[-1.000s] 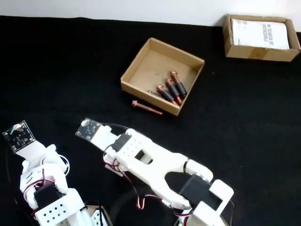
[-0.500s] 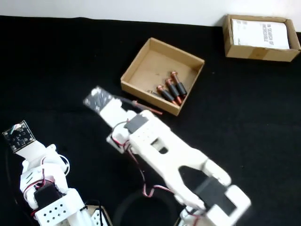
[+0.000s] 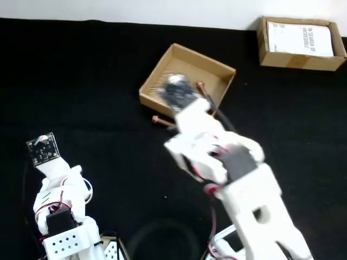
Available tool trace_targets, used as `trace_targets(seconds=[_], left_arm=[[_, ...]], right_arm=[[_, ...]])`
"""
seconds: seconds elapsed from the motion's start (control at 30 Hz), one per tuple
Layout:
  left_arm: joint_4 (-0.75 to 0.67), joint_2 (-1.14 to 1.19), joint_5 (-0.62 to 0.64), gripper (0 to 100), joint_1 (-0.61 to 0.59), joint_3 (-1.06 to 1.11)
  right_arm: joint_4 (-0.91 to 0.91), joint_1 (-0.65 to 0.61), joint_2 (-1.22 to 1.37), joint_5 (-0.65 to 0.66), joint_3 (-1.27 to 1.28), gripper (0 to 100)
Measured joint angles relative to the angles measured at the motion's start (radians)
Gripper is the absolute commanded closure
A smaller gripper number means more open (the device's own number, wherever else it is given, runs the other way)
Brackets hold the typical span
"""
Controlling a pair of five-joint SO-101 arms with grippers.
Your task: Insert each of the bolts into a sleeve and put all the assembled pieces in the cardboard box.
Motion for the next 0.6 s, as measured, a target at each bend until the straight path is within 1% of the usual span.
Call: trace_targets(seconds=[0.13,0.2,0.3,0.4,0.5,0.6], left_arm=[[0.058,0.000,0.000,99,0.026,-0.008],[0.109,0.000,0.002,99,0.064,-0.034],[0.167,0.000,0.002,99,0.150,-0.144],[0.186,0.015,0.002,99,0.230,-0.278],[0.189,0.114,0.009,99,0.284,-0.408],[0.189,0.285,0.081,99,0.301,-0.542]], right_arm=[[0.029,0.077,-0.229,0.000,0.163,99.2],[0.034,0.095,-0.347,0.000,0.267,99.2],[0.072,0.095,-0.525,-0.046,0.439,99.2],[0.114,0.100,-0.684,-0.077,0.568,99.2],[0.140,0.103,-0.819,-0.084,0.652,99.2],[0.138,0.138,-0.916,-0.087,0.740,99.2]])
